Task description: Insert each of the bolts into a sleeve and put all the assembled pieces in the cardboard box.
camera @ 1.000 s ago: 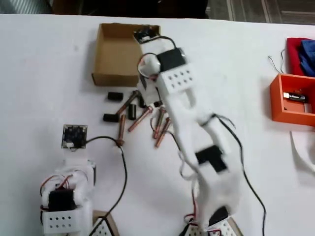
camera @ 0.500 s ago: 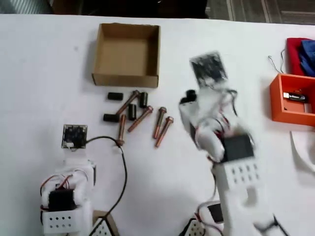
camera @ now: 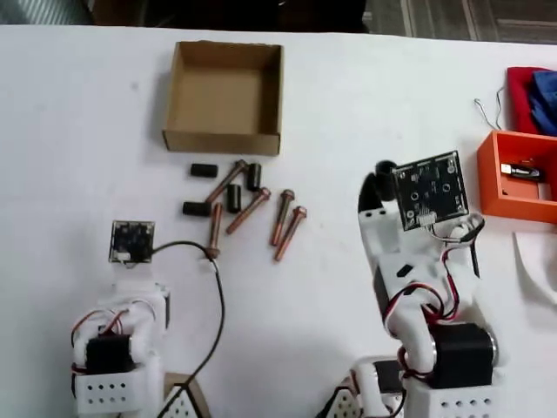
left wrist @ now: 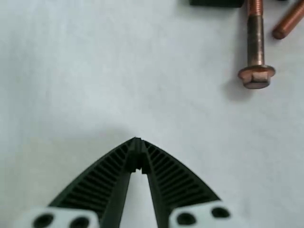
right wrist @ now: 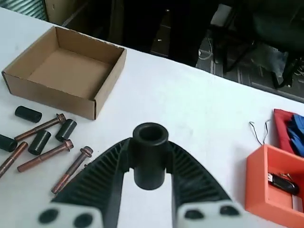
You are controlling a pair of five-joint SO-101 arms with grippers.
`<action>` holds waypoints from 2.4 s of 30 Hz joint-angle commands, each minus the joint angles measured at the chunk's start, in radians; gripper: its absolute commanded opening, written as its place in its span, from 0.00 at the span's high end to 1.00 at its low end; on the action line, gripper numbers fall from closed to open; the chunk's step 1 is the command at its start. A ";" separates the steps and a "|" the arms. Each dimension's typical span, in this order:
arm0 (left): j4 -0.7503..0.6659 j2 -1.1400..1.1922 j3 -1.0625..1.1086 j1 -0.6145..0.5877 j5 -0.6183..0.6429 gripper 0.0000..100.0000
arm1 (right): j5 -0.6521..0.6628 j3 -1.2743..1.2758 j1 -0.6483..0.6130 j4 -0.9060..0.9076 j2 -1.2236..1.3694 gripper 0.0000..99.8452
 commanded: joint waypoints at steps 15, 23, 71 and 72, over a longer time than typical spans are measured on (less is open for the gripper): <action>-0.715 -0.025 0.021 -0.235 -0.359 0.97 | 0.092 -0.008 0.058 0.088 -0.010 0.98; -0.859 -0.020 -0.087 -0.160 -0.192 0.95 | 0.100 -0.008 0.058 0.093 -0.010 0.98; -0.517 0.930 -0.654 0.017 -0.120 0.86 | 0.091 -0.009 0.056 0.142 -0.019 0.98; -0.511 0.931 -0.644 0.046 -0.121 0.86 | 0.091 -0.009 0.056 0.142 -0.019 0.98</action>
